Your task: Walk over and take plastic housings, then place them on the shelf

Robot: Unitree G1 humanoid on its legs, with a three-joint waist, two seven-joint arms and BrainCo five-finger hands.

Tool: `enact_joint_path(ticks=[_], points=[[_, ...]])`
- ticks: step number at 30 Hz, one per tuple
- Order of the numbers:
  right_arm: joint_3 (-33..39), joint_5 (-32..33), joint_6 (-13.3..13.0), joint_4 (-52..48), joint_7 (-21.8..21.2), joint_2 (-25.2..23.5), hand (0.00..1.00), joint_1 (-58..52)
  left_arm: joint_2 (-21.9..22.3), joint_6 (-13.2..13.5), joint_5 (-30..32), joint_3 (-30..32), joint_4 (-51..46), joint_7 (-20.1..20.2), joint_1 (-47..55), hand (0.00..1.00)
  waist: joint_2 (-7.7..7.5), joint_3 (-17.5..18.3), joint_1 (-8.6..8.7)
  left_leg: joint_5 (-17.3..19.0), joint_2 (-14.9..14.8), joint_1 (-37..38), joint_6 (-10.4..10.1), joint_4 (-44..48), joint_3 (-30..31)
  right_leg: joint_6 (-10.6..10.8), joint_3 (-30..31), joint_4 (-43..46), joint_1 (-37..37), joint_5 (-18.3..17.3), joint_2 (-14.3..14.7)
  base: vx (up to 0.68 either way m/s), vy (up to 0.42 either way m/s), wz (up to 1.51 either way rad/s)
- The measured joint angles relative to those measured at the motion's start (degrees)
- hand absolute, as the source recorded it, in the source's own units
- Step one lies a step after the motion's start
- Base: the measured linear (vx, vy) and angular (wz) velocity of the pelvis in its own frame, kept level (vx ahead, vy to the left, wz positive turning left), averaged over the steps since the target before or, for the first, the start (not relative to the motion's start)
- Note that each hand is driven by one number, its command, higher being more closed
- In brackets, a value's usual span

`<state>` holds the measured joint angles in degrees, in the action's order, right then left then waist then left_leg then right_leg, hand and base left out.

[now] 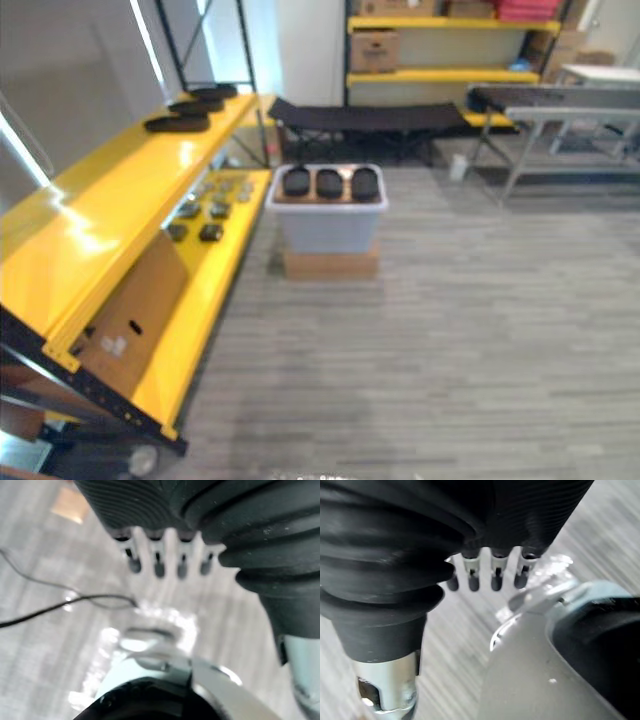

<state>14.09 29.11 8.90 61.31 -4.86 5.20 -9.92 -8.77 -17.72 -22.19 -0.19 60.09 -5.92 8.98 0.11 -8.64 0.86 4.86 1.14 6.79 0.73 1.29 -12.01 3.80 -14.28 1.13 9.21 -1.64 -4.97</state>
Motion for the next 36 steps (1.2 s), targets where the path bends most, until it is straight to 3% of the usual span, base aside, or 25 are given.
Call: enact_joint_path(ticks=[5, 17, 36], points=[[0.46, -0.09, -0.15, 0.86, -0.08, -0.47, 0.0, -0.02, -0.33, 0.18, 0.05, -0.01, 0.72, 0.69, -0.19, 0.0, -0.68, -0.11, -0.1, -2.79, 1.38, 5.33, 0.52, -6.32, 0.45, 0.37, -1.3, -1.99, 3.77, 0.16, -0.37, 0.12, 0.055, 0.09], [0.31, -0.21, -1.41, 0.94, -1.35, -1.21, 0.0, 0.6, -1.41, 0.14, 0.02, -1.16, 1.47, 2.24, -0.63, 0.0, -1.32, -0.96, 0.06, -2.87, 1.67, 6.22, 0.55, -6.39, 0.35, 1.02, -1.81, -2.59, 4.8, -0.29, -0.51, 0.01, 0.002, 0.02], [-1.81, -3.02, -2.88, 2.69, -1.56, -0.67, 0.0, 1.26, -1.55, 0.06, 0.37, -2.39, 2.03, -0.66, -0.57, 0.0, -1.89, -0.59, 0.04, -2.94, 2.16, 5.14, 0.96, -6.46, 0.7, 1.11, -2.66, -3.88, 4.49, -0.07, -0.78, -0.02, 0.012, 0.02]])
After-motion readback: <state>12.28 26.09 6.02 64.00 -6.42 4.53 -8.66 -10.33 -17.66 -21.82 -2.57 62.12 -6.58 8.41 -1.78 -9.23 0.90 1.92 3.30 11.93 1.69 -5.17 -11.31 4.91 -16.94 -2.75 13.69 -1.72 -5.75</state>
